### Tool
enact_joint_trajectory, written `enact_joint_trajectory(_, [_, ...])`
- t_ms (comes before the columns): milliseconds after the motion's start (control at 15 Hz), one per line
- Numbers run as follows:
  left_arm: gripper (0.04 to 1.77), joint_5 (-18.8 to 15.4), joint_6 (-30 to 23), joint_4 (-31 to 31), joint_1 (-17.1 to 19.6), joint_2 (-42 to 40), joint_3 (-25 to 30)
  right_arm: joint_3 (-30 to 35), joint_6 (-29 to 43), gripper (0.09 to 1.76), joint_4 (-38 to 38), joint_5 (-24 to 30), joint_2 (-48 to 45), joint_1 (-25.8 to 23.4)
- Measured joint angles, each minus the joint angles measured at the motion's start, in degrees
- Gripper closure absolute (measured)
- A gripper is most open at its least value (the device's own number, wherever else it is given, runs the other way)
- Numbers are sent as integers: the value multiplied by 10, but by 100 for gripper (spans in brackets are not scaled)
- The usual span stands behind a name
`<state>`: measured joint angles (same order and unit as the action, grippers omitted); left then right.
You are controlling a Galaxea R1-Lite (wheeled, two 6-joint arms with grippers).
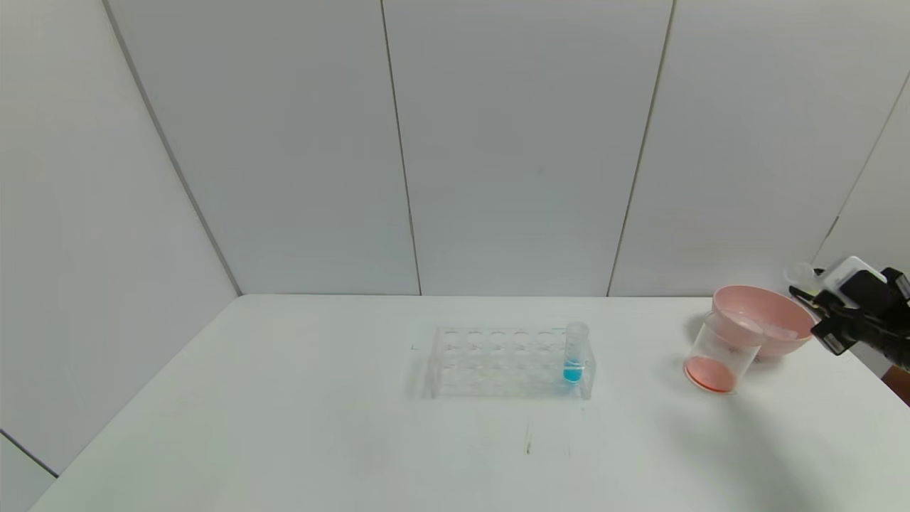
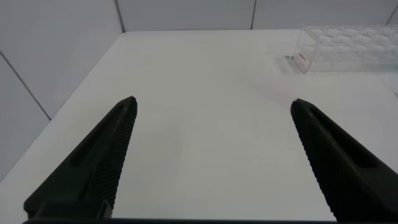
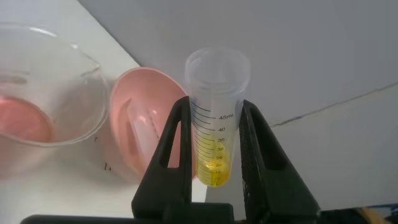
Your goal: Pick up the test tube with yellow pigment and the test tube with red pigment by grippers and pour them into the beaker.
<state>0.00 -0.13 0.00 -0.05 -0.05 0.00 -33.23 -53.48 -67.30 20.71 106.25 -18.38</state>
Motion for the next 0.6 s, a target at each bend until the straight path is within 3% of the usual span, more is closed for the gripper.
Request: enact_joint_trajectory(600, [5, 0, 0, 0, 0, 0, 0, 38, -189, 133, -2, 9, -1, 4])
